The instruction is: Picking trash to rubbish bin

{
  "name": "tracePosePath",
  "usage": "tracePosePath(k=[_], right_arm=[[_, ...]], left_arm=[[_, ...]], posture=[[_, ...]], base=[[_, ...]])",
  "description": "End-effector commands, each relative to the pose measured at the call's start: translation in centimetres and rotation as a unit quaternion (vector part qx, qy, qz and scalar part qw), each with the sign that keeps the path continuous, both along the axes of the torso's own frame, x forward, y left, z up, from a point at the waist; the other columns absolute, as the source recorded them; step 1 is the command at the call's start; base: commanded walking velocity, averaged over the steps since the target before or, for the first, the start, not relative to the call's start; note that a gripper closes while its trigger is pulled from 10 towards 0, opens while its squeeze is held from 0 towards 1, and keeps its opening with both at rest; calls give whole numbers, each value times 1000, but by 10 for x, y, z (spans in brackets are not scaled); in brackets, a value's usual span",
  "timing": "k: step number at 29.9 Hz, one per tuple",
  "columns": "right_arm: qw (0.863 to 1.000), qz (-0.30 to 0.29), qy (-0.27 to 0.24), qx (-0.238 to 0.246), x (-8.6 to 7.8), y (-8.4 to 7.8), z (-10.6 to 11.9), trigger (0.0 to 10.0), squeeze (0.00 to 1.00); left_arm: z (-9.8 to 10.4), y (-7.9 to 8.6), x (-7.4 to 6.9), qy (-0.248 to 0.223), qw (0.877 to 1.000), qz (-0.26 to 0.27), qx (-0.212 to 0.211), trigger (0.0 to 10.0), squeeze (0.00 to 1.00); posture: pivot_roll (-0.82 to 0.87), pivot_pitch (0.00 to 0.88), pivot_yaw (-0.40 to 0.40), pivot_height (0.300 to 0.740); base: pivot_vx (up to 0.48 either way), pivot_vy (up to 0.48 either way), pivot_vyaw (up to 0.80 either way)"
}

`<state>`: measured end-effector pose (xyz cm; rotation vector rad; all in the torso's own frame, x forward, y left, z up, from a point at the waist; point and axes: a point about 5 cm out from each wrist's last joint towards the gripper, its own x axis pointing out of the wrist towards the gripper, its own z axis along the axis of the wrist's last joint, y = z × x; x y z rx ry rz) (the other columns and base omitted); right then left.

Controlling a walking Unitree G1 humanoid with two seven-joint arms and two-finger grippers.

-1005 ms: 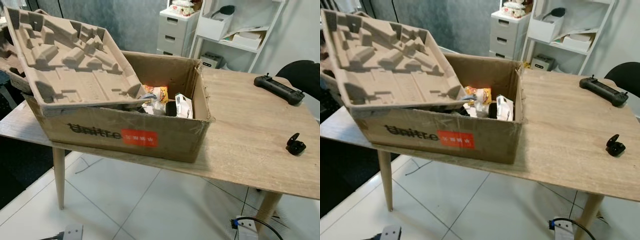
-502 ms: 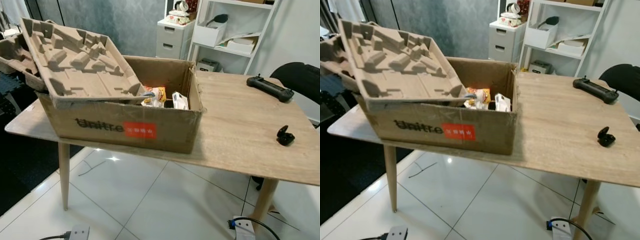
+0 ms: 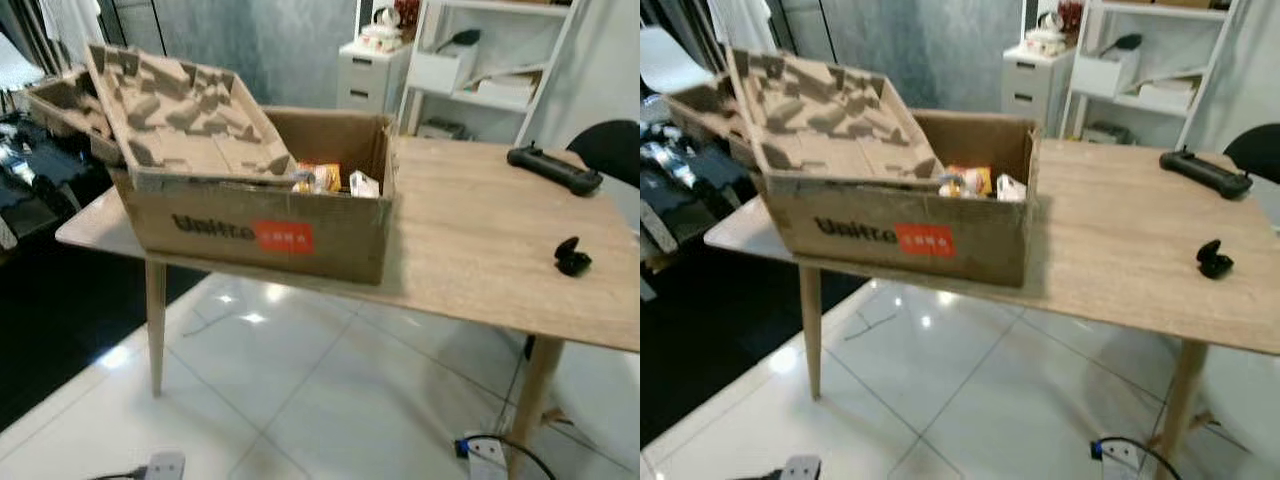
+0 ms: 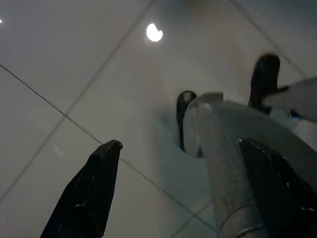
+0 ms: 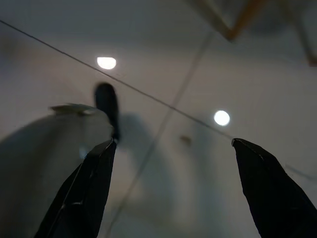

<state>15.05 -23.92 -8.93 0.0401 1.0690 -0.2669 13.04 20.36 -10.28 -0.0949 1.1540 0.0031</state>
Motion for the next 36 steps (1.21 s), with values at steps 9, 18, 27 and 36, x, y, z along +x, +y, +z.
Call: tracePosePath(k=[9,18,27,36], right_arm=[[1000,-15,12,10,-8,6,-5,10000,0],[1000,-18,15,11,-10,5,-5,10000,0],[1000,-20,13,9,-7,2,-3,10000,0],[1000,-17,14,8,-5,1,-3,10000,0]], left_arm=[[-2,1,-8,17,1000,-9,2,10000,0],[-4,0,-11,19,1000,-2,2,10000,0],[-3,2,-11,14,1000,12,7,10000,0],[-3,2,-11,13,1000,12,6,10000,0]], posture=[[32,41,16,740],[37,45,8,740],[41,49,-3,740],[45,52,-9,740]], base=[[-357,0,0],[-344,0,0],[0,0,0],[0,0,-796]])
